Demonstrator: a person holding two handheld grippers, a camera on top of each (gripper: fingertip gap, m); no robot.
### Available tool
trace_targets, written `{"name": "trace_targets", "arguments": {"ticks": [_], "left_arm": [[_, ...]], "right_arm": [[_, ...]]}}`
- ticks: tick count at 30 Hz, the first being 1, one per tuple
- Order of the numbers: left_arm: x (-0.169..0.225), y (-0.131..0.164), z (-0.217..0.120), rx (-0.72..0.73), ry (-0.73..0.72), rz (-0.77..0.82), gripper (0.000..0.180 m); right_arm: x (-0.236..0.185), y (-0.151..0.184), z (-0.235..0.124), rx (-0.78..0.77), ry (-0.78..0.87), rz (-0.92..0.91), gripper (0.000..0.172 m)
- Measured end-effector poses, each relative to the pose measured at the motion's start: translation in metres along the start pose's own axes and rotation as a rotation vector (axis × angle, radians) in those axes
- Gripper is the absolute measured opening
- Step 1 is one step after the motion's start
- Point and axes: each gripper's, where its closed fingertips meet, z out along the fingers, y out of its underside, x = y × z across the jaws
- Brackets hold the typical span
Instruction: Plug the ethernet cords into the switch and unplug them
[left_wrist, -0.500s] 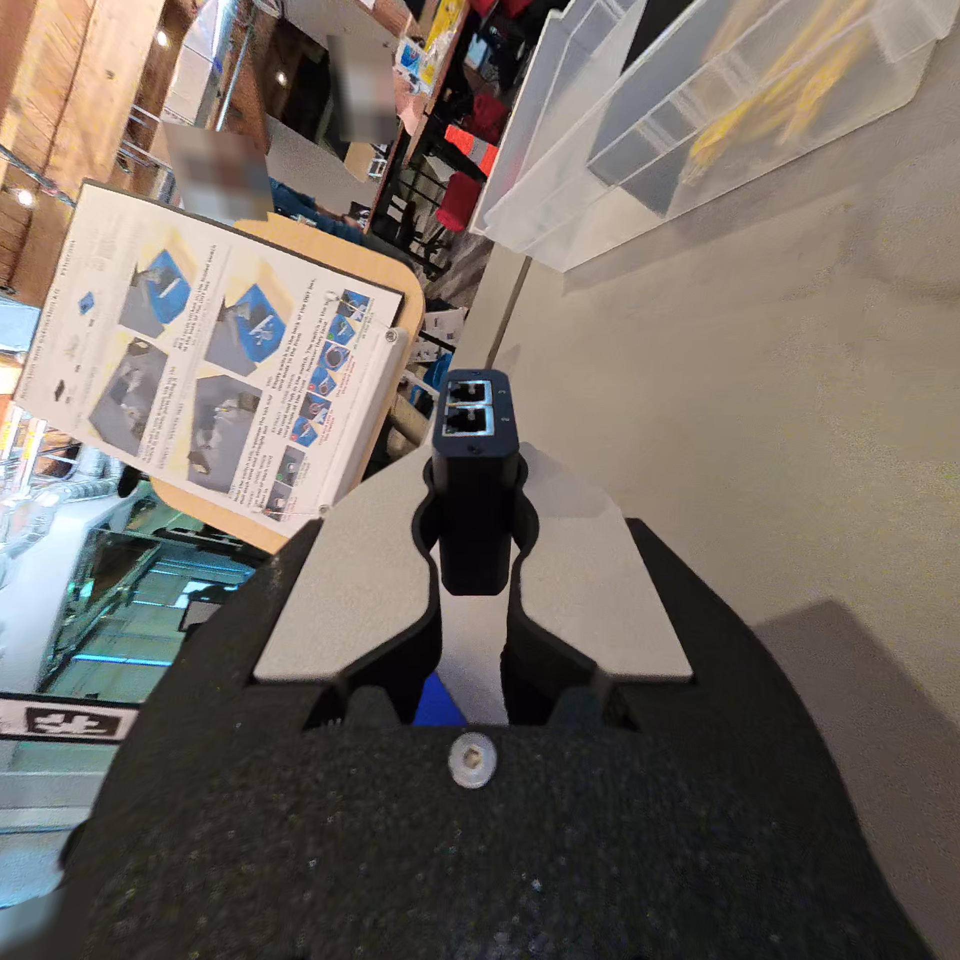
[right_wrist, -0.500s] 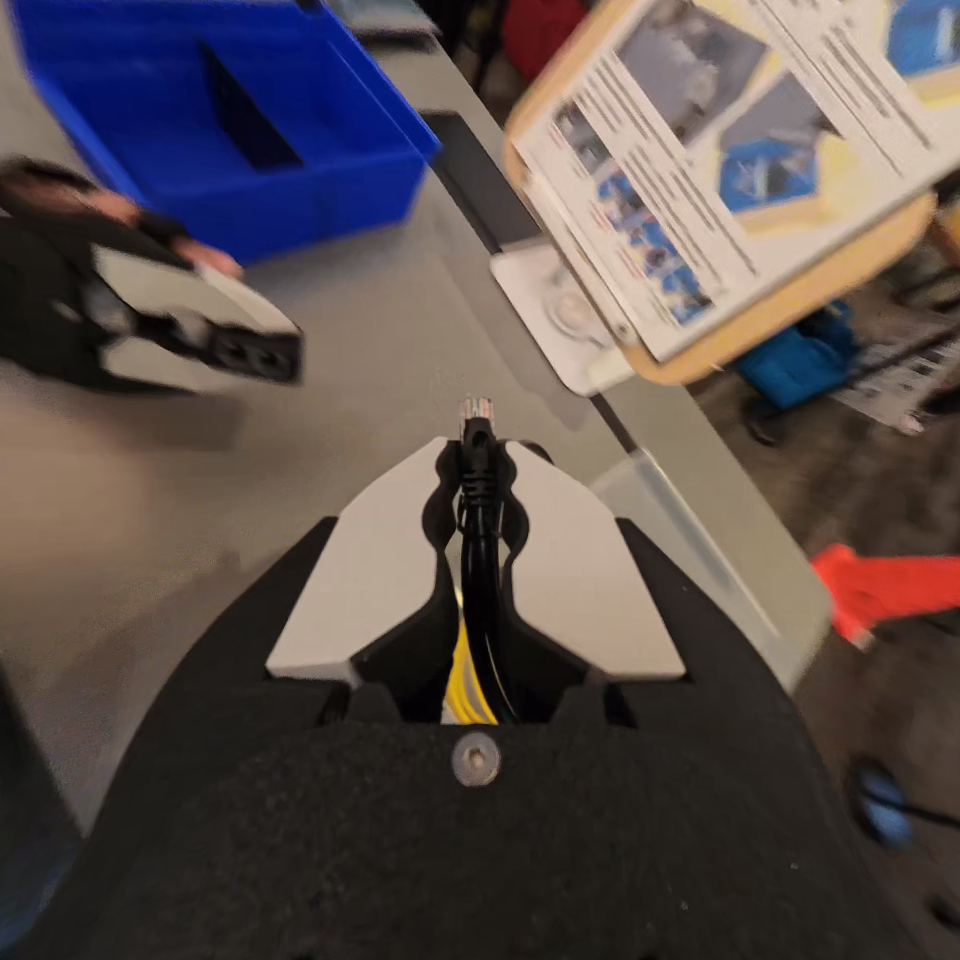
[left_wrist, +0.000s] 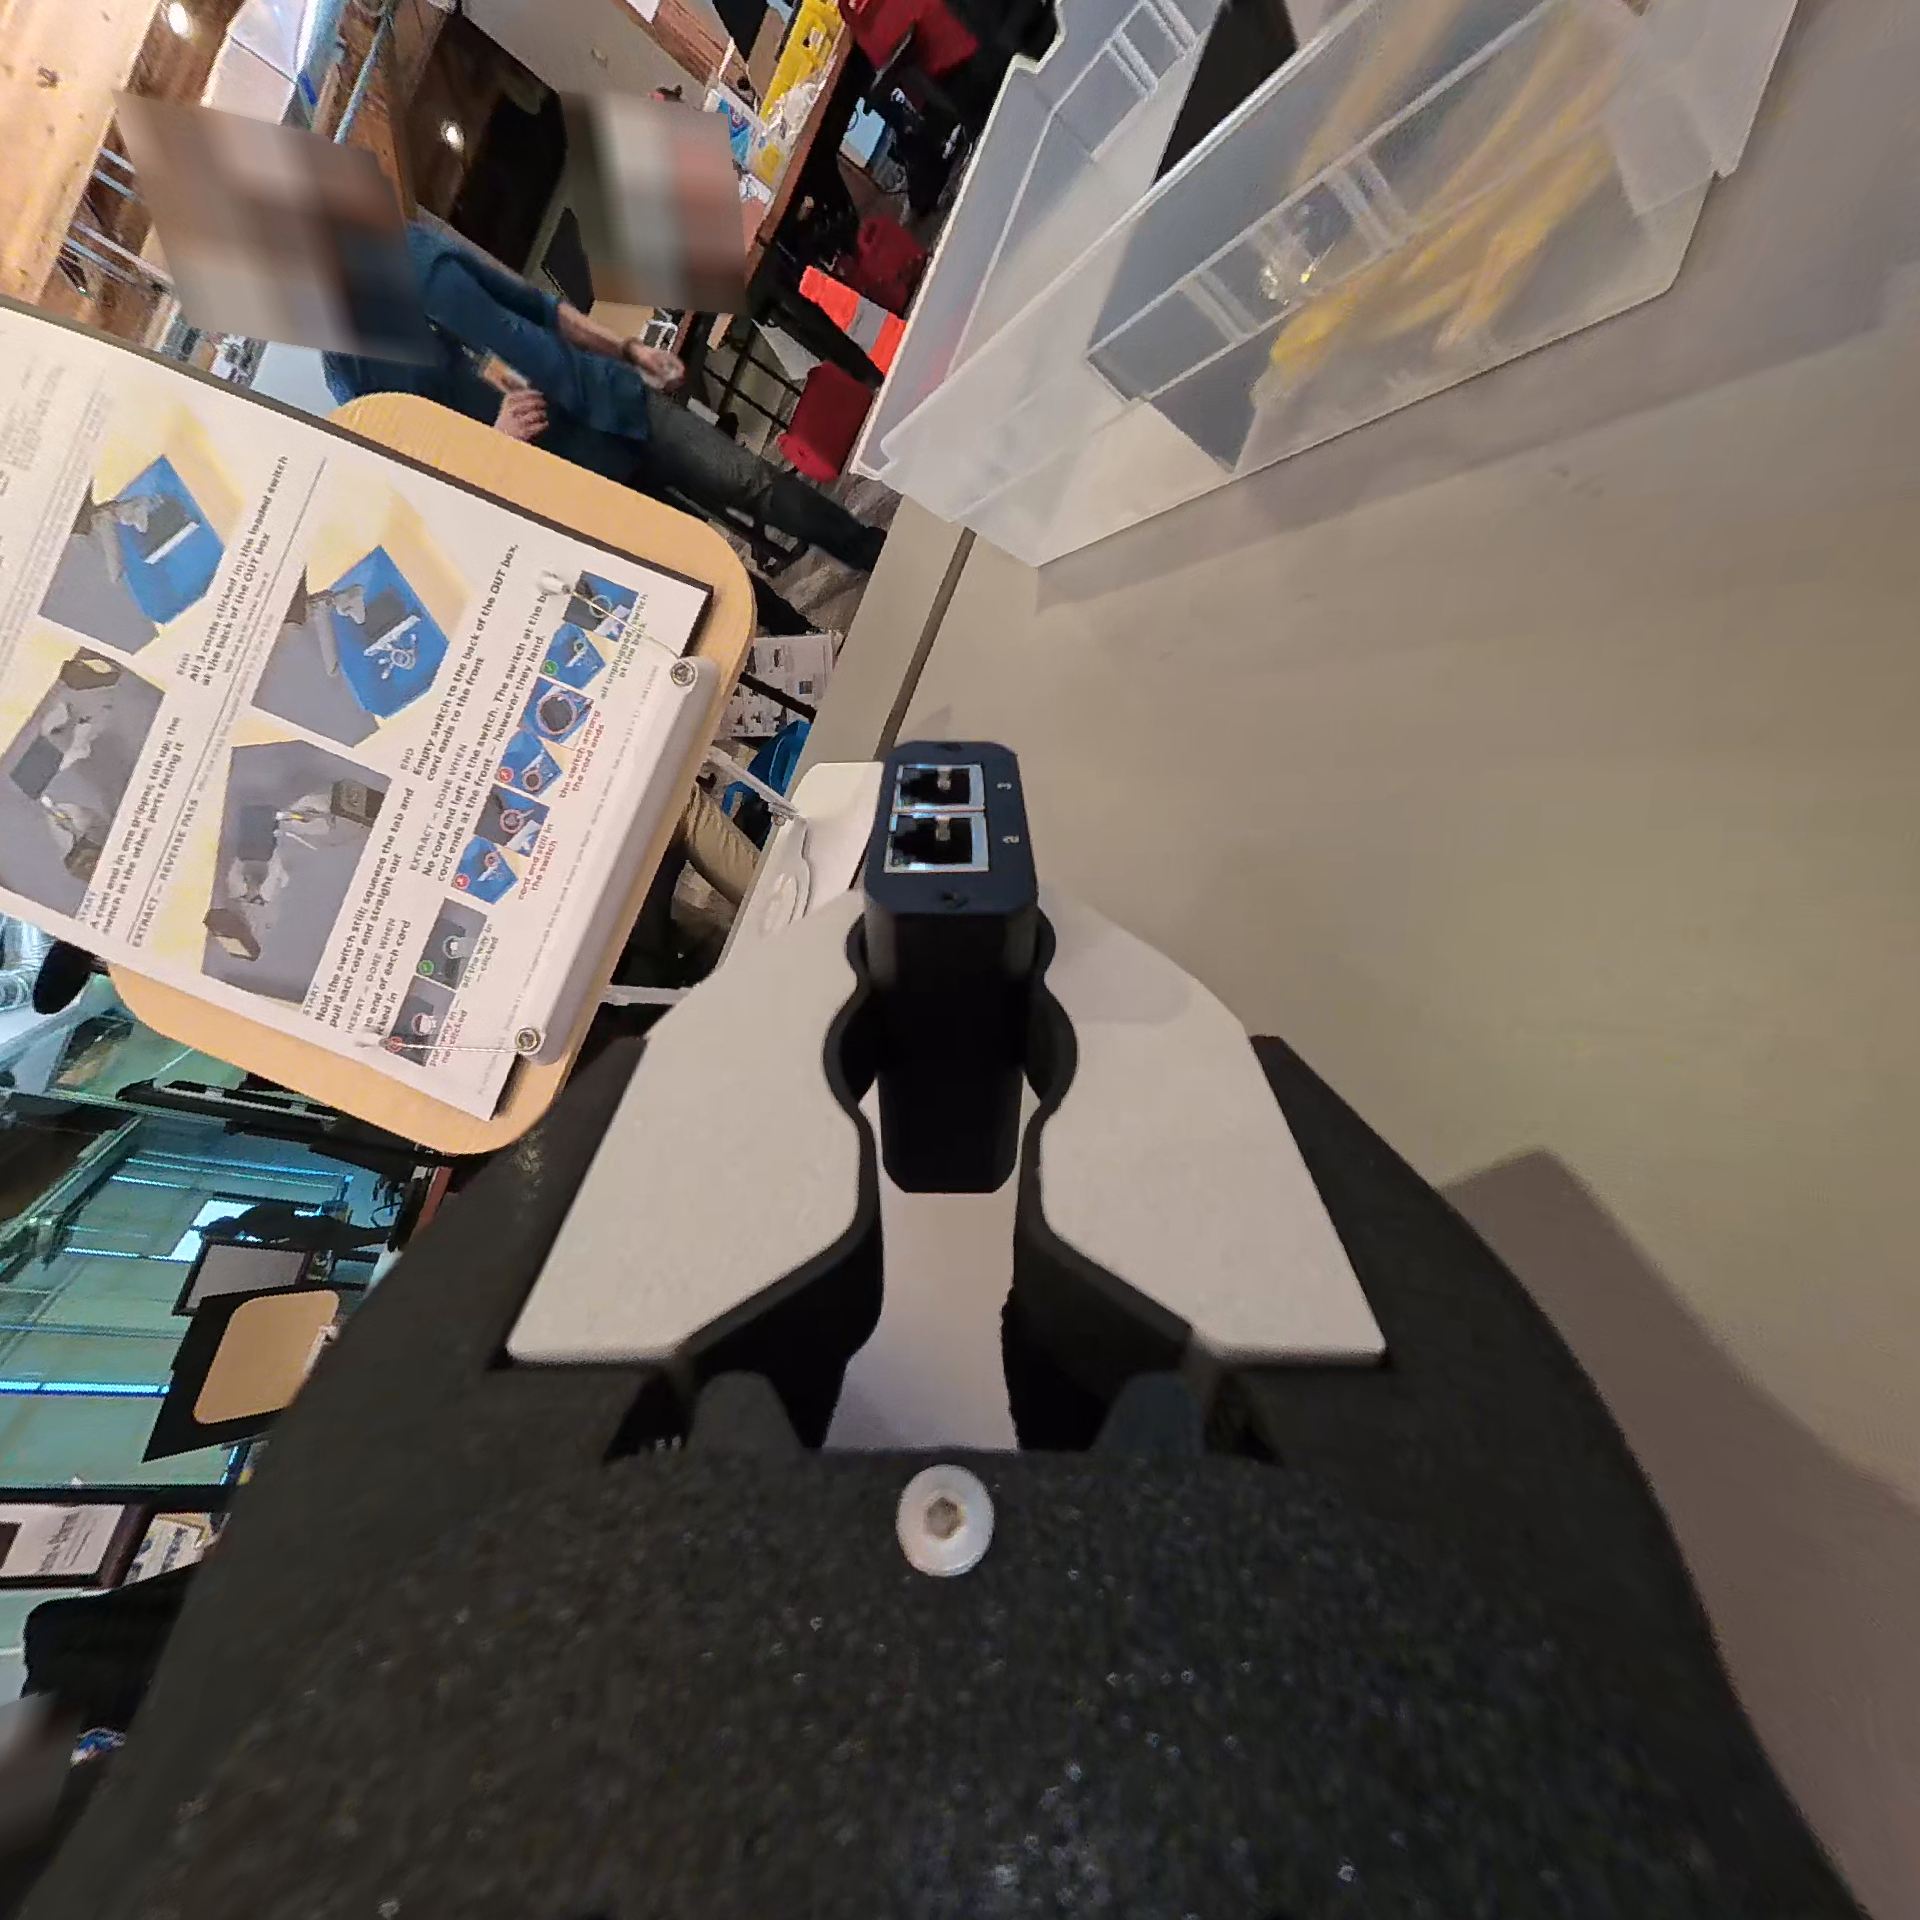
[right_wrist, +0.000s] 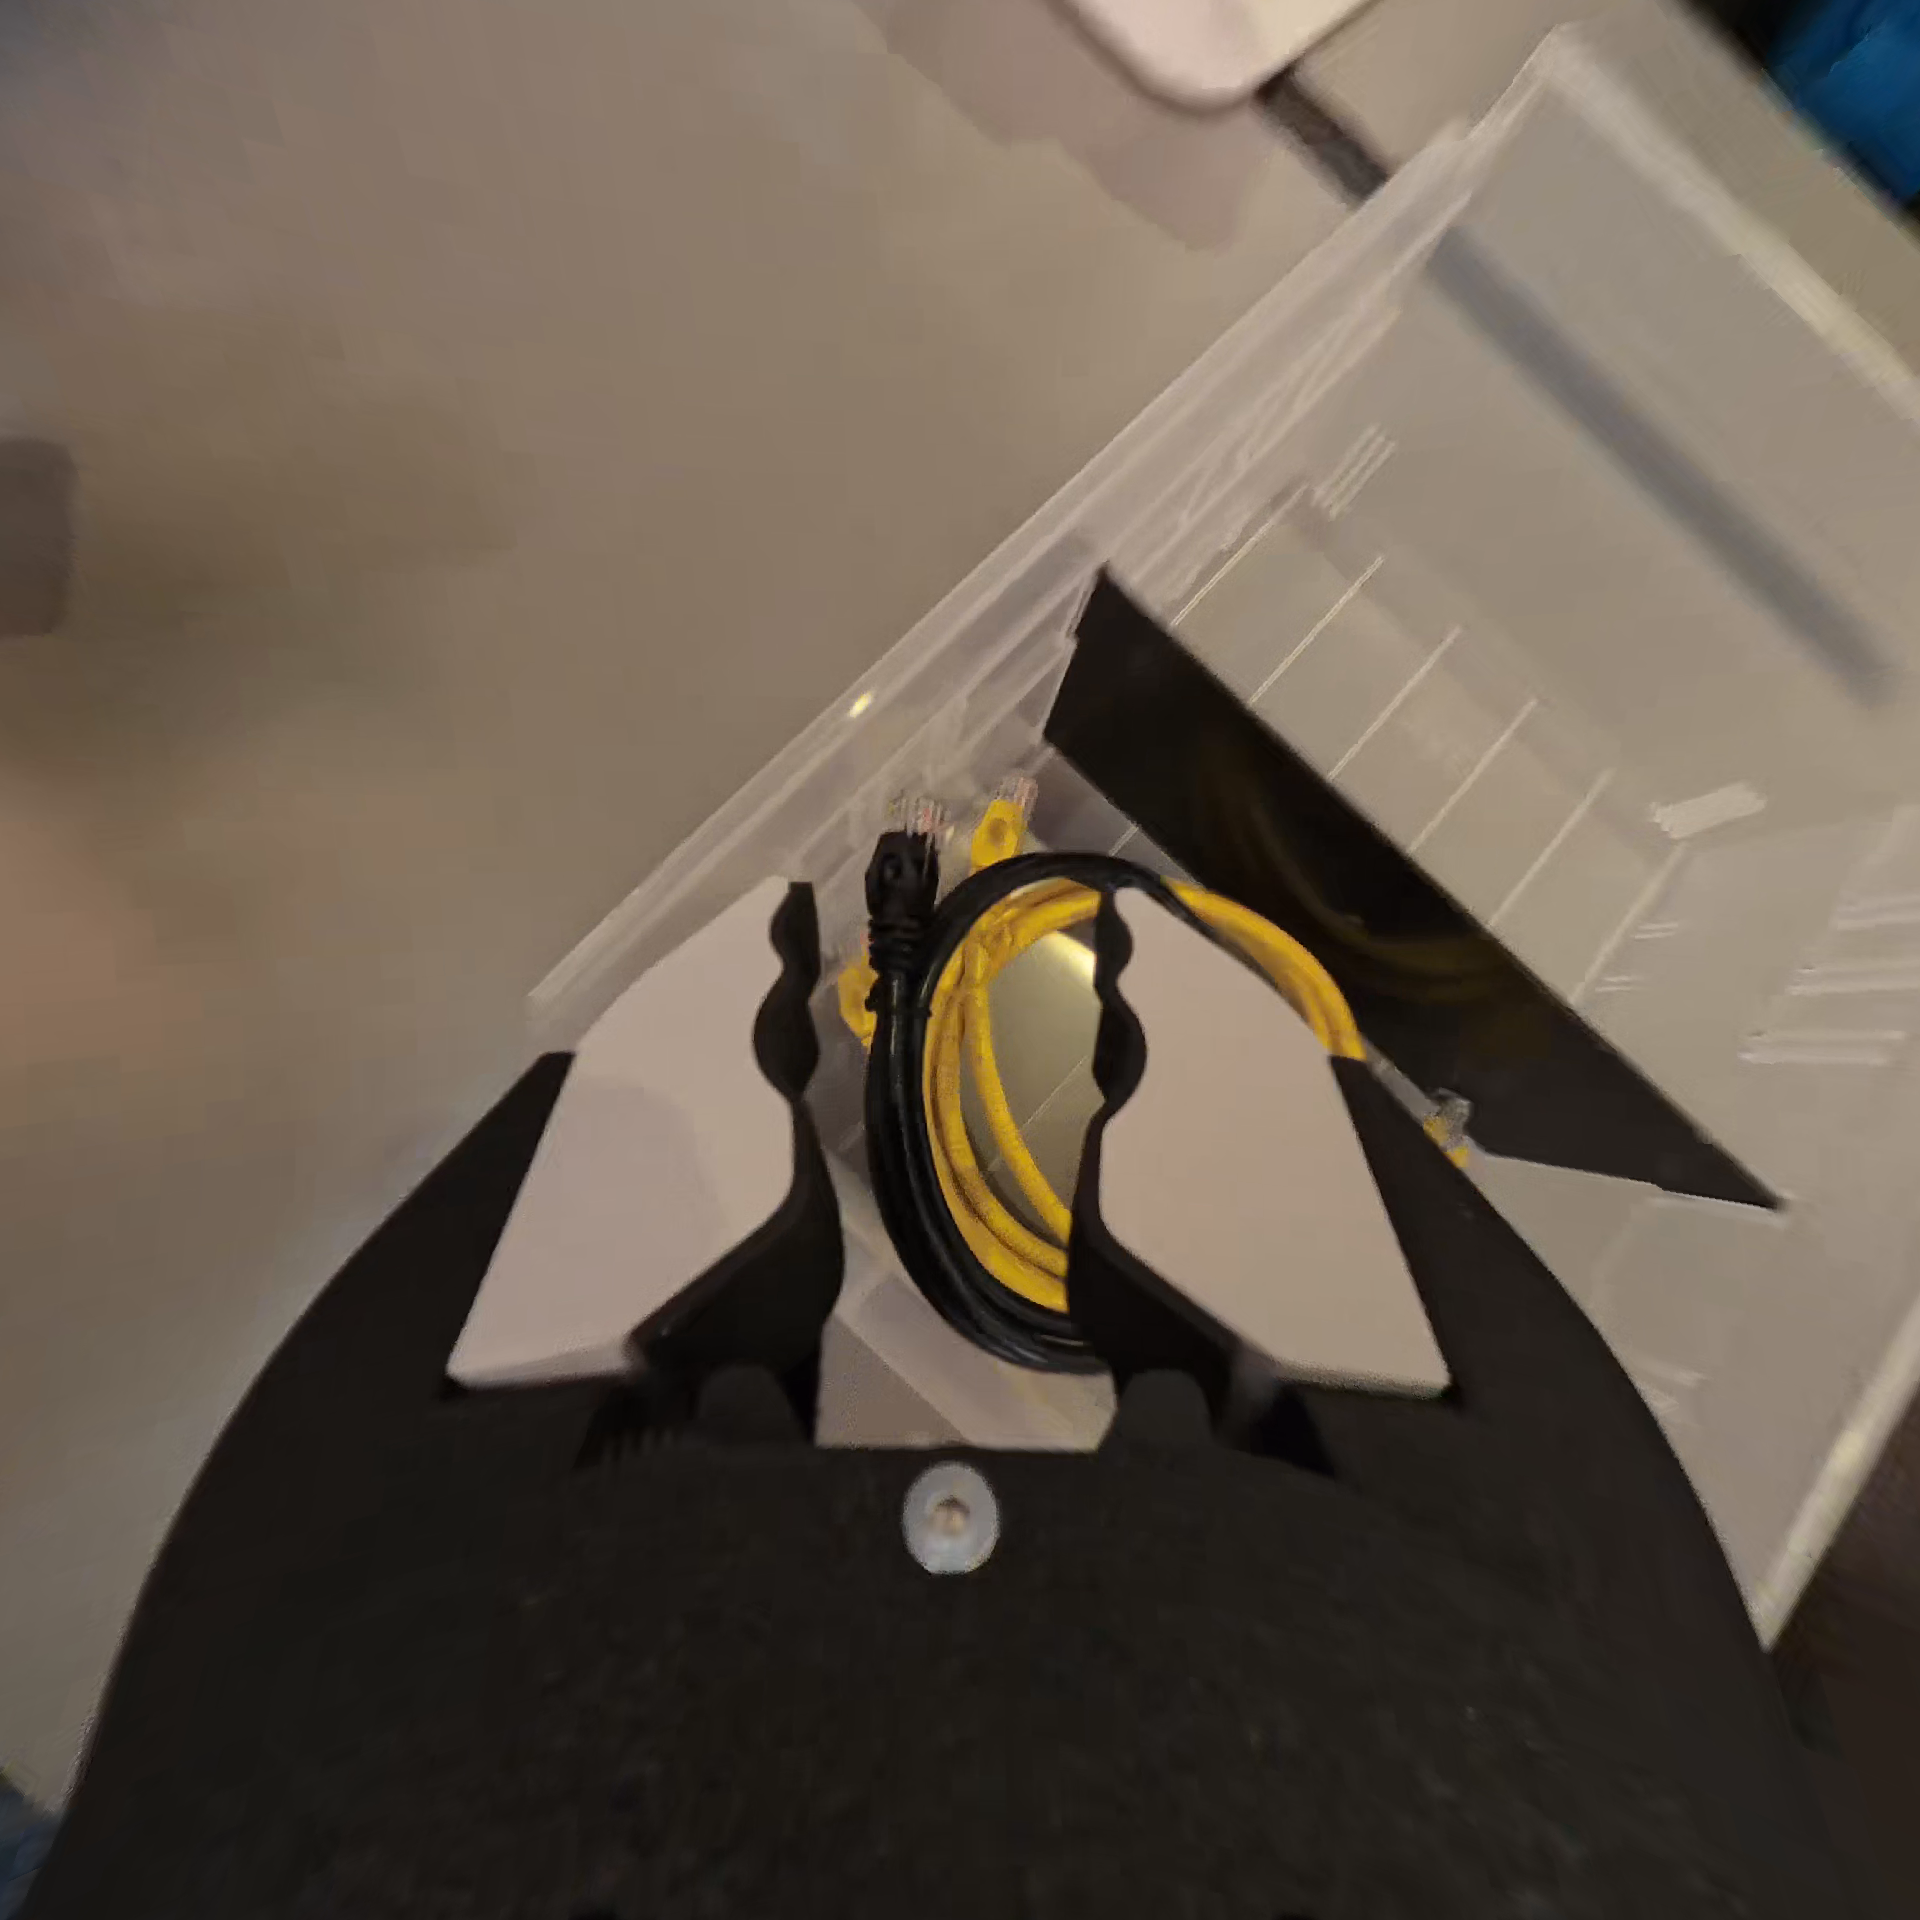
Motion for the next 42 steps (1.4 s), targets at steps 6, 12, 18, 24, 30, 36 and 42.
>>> {"name": "trace_targets", "arguments": {"ticks": [6,12,18,24,30,36,42], "left_arm": [[-0.001,0.006,0.002,-0.009,0.027,-0.045,0.024],[-0.001,0.010,0.006,-0.019,0.045,-0.068,0.024],[0.000,0.011,0.006,-0.022,0.054,-0.072,0.024],[0.000,0.011,0.005,-0.022,0.057,-0.069,0.024],[-0.001,0.010,0.003,-0.017,0.054,-0.069,0.024],[-0.005,0.001,-0.002,0.075,0.098,-0.141,0.024],[-0.004,-0.040,-0.028,0.427,0.185,-0.165,0.024]], "right_arm": [[0.008,-0.059,-0.090,0.413,-0.056,0.142,0.040],[0.003,-0.031,-0.083,0.252,0.008,0.006,0.039],[-0.008,0.047,-0.027,-0.146,-0.076,-0.086,0.032],[-0.008,0.062,0.004,-0.249,-0.129,-0.016,0.006],[-0.006,0.063,0.009,-0.310,-0.112,-0.015,0.007],[-0.032,-0.027,-0.056,0.165,-0.263,0.087,0.019],[-0.146,-0.109,-0.073,0.503,-0.794,0.234,0.067]]}}
